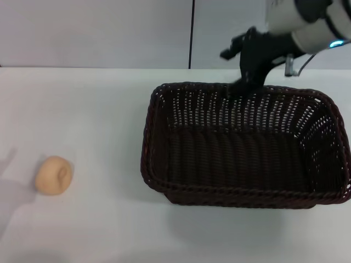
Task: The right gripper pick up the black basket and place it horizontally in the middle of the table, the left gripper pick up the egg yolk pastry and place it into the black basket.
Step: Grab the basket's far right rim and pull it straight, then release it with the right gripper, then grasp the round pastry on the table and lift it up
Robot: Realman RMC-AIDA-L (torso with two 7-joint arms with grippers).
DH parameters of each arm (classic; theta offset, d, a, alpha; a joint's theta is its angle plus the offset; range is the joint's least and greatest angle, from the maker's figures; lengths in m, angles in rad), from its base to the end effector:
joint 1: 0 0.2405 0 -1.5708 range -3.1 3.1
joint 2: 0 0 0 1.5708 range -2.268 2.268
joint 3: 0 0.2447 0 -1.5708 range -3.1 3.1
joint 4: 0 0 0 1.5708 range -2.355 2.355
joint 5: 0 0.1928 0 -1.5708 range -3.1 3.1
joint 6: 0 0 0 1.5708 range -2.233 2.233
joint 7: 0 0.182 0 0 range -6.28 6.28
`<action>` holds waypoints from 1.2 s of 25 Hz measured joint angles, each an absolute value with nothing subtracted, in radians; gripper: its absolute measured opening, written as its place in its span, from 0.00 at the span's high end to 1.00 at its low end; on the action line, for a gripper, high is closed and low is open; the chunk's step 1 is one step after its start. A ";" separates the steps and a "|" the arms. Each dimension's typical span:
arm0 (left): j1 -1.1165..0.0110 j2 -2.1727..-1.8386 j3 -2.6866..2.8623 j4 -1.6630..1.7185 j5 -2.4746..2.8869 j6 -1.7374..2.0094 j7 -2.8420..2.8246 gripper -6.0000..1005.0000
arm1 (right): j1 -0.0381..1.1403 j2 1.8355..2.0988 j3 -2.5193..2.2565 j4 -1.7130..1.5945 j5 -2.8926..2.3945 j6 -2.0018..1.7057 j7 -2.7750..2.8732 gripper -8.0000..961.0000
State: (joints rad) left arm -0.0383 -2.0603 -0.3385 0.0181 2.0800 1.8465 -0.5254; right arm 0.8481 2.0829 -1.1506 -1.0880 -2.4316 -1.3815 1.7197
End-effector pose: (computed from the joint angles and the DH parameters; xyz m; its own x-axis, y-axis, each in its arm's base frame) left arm -0.3241 0.1843 0.0333 0.4931 -0.1608 0.8550 0.7974 -0.3094 -0.5181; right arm 0.1246 0.4039 -0.0335 0.9835 0.0591 0.1708 0.1087 -0.9485 -0.2976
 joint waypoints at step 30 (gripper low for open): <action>-0.147 -2.065 0.028 0.211 2.076 1.547 -0.543 0.37 | 0.058 2.085 -1.228 -0.620 -0.615 -1.613 0.987 0.19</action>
